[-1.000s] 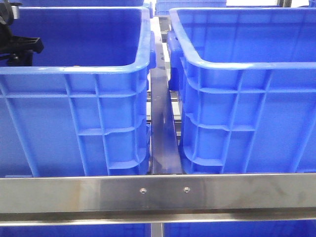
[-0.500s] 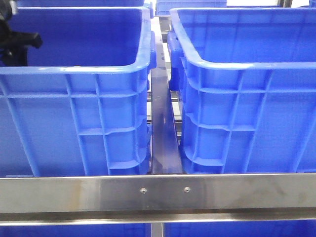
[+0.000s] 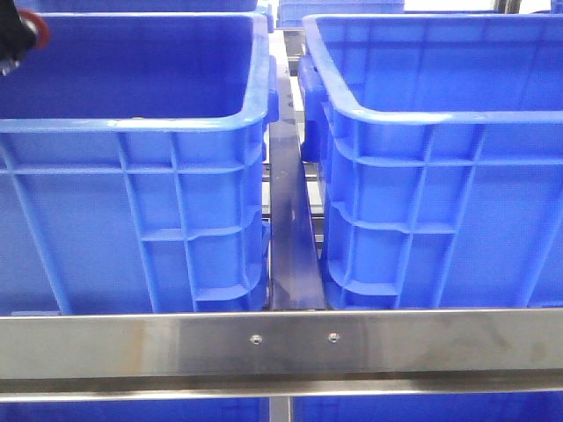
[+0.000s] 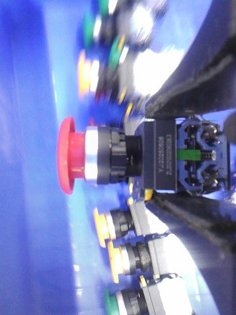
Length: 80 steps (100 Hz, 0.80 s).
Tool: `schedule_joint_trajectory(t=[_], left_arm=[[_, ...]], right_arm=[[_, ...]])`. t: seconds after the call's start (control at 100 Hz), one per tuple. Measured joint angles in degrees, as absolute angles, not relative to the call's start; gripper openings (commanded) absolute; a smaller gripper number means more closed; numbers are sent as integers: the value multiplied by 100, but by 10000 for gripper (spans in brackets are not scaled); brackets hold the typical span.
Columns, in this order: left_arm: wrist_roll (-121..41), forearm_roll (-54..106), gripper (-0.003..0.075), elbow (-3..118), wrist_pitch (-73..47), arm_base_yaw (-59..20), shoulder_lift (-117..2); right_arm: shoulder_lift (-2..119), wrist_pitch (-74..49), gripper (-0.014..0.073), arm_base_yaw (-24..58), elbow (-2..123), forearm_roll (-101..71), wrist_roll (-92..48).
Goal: Pick red and yellow buttons and place in box
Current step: 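Lower the left gripper into the button crate and grasp a red-capped button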
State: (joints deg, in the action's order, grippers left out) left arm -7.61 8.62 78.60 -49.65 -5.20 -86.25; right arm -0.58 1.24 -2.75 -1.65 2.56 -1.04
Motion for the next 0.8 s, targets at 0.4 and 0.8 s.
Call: schedule_joint_trajectory(t=[0.4,0.8], left_arm=[[-922,912,262,7334,-4889,-1698,-7830],[-970,921,262,7310,-4876,-3405,-7801]], right_arm=[[-58,124,-69,-275,-165,256,-104],[-58,124,-69,-275,-165,256,-104]])
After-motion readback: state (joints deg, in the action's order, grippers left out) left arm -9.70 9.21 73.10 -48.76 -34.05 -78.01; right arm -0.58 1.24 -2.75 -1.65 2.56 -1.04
